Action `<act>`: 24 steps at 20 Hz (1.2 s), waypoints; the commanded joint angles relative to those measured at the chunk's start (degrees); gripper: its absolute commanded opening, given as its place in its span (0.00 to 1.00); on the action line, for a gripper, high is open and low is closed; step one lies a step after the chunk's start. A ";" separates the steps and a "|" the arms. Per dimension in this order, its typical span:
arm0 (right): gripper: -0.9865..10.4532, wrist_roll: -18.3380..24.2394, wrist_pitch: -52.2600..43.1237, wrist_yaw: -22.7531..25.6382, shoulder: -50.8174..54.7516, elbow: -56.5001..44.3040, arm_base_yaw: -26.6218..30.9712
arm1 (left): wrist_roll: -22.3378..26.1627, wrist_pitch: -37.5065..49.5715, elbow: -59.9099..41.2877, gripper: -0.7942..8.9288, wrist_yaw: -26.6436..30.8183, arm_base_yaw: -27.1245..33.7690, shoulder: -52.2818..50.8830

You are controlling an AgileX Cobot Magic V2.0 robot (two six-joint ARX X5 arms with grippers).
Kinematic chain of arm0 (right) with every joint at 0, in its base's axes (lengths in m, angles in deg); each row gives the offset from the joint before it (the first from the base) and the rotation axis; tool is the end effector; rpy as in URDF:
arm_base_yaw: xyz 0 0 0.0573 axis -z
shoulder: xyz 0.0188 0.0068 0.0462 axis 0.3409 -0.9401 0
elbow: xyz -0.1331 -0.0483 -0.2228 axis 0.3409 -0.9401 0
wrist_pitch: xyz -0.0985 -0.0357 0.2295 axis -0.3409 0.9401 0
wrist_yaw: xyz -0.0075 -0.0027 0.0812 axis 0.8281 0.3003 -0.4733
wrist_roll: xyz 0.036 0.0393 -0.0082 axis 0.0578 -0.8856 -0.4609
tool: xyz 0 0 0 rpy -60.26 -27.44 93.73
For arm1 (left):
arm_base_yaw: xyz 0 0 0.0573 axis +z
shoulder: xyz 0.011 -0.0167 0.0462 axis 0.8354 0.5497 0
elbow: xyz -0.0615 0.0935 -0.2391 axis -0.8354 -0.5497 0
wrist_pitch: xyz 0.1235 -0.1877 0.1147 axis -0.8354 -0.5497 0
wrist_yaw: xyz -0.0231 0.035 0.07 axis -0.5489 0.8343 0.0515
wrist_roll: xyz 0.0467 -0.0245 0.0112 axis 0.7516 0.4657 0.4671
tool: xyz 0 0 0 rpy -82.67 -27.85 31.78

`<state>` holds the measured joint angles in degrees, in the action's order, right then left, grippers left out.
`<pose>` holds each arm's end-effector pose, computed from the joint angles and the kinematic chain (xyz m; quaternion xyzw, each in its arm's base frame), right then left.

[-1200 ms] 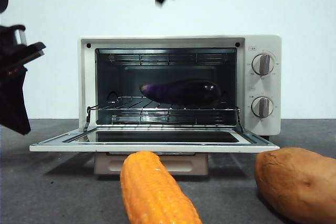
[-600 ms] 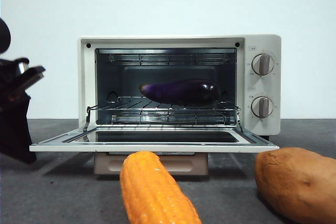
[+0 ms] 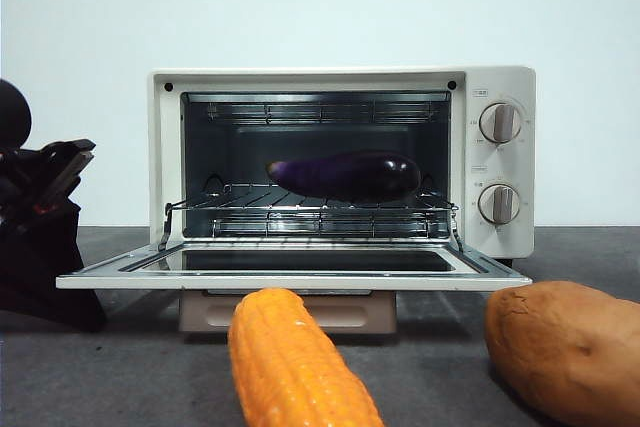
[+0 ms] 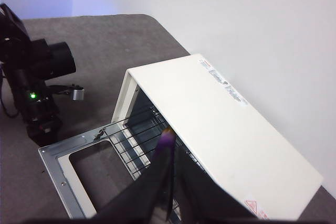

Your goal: Take the eggplant from the table,put the eggplant in the oven

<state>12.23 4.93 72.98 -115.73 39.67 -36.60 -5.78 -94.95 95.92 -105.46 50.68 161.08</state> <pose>0.0991 0.1367 0.4532 -0.2142 0.0896 0.3679 0.9004 0.2691 -0.0482 0.1253 -0.2021 0.5690 -0.3264 0.7272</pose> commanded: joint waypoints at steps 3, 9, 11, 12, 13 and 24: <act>0.09 -1.77 0.79 0.00 0.98 0.92 -0.68 | 1.60 2.27 0.28 0.09 -6.36 0.79 2.95; 0.09 -3.26 3.19 0.02 2.60 0.92 -0.68 | 2.86 4.02 0.31 0.09 -13.57 2.21 3.13; 0.09 -4.24 4.72 -0.04 3.06 0.92 -0.68 | 2.89 4.85 0.33 0.09 -16.06 2.80 3.13; 0.09 -4.79 5.60 -0.07 3.26 0.92 -0.68 | 2.86 5.35 0.35 0.09 -17.09 3.13 3.13; 0.09 -5.44 6.56 -0.13 3.30 0.92 -0.68 | 2.86 6.10 0.37 0.09 -18.45 3.58 3.13; 0.09 -12.70 16.33 -4.07 3.17 -0.98 -0.72 | -6.38 10.64 8.24 0.09 -32.54 8.94 3.10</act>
<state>1.63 21.21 69.33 -111.92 38.49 -36.64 -8.66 -85.77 101.32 -136.11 59.40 163.44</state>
